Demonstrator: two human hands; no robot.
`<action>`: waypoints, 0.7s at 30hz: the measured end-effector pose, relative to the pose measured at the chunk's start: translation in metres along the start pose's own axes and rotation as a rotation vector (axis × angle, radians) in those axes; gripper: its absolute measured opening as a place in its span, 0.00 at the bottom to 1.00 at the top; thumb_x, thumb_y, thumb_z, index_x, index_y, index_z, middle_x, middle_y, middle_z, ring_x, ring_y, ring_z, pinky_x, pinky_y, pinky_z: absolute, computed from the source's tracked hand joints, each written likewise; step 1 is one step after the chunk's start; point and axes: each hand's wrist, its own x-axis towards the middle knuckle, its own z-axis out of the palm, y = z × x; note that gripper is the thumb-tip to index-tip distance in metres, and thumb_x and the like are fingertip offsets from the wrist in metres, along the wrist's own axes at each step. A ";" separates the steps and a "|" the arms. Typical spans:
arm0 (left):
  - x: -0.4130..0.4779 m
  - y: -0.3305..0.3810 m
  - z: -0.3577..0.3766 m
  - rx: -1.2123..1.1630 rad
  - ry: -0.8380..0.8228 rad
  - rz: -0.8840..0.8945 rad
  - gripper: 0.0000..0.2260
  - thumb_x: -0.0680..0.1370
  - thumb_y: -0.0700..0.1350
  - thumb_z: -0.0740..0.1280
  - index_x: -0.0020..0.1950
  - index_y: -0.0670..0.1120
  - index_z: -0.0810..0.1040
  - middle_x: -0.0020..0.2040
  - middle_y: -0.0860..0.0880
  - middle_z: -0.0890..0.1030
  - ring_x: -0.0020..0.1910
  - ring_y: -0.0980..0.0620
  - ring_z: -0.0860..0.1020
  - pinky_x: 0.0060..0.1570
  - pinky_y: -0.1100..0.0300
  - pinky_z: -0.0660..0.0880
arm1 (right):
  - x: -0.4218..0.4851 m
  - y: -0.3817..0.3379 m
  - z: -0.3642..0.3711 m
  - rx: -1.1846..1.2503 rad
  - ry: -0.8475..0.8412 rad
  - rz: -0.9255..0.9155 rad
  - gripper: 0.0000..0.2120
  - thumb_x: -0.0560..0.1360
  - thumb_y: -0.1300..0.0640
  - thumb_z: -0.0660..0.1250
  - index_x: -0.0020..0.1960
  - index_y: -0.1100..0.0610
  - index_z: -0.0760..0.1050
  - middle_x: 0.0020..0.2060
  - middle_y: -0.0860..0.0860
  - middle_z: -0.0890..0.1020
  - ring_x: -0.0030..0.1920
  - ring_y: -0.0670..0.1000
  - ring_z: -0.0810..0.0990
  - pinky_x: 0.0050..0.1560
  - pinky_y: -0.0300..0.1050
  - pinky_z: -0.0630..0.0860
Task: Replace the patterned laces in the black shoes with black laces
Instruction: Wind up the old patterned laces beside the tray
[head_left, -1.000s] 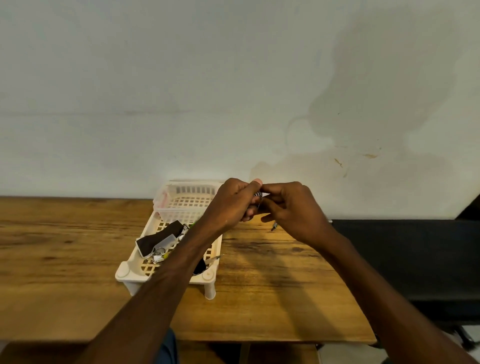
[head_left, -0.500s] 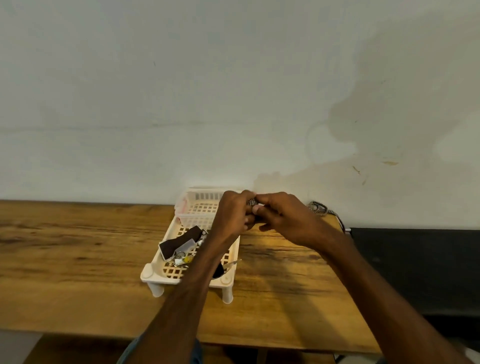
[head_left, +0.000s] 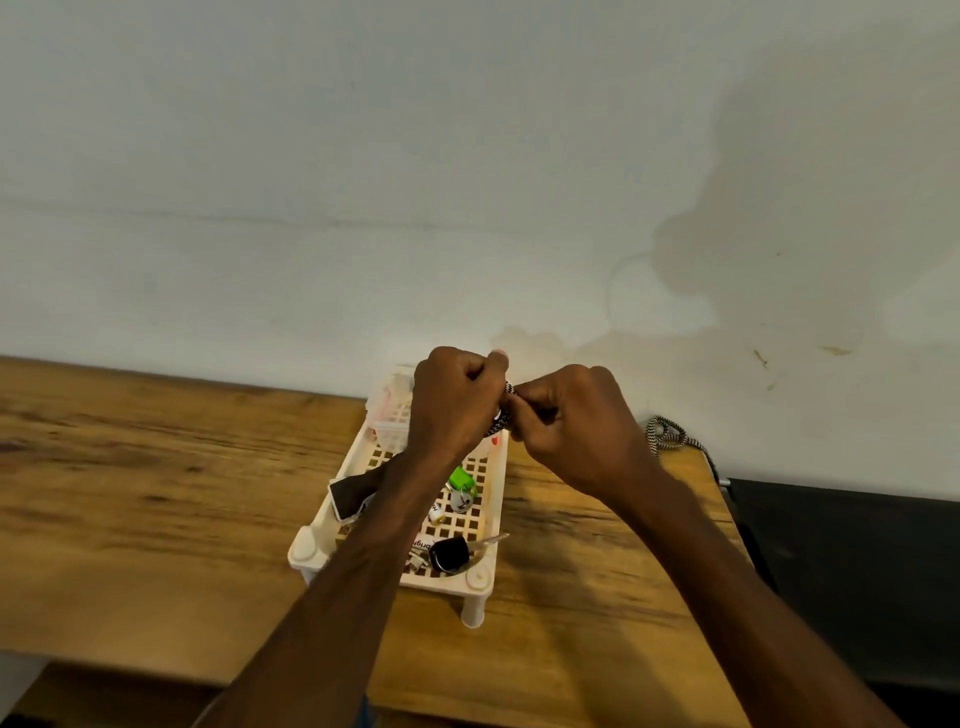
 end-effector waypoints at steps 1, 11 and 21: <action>0.003 -0.003 0.000 0.038 0.015 0.018 0.21 0.81 0.49 0.67 0.28 0.46 0.77 0.25 0.48 0.78 0.26 0.53 0.77 0.35 0.58 0.76 | 0.004 0.000 0.001 -0.004 0.003 0.006 0.11 0.80 0.54 0.68 0.43 0.54 0.88 0.29 0.48 0.84 0.27 0.50 0.80 0.33 0.53 0.80; 0.032 -0.027 -0.029 0.070 -0.260 0.093 0.11 0.82 0.50 0.68 0.58 0.48 0.86 0.46 0.53 0.87 0.44 0.60 0.84 0.46 0.71 0.78 | 0.052 0.020 0.007 0.150 -0.078 0.272 0.11 0.81 0.56 0.68 0.47 0.58 0.87 0.35 0.48 0.87 0.31 0.45 0.86 0.35 0.45 0.84; 0.049 -0.041 -0.026 0.277 -0.210 -0.028 0.09 0.81 0.47 0.70 0.47 0.44 0.88 0.47 0.48 0.87 0.43 0.56 0.81 0.37 0.75 0.68 | 0.055 0.034 0.030 0.116 -0.200 0.270 0.20 0.85 0.48 0.60 0.50 0.59 0.86 0.39 0.49 0.87 0.34 0.51 0.84 0.28 0.39 0.77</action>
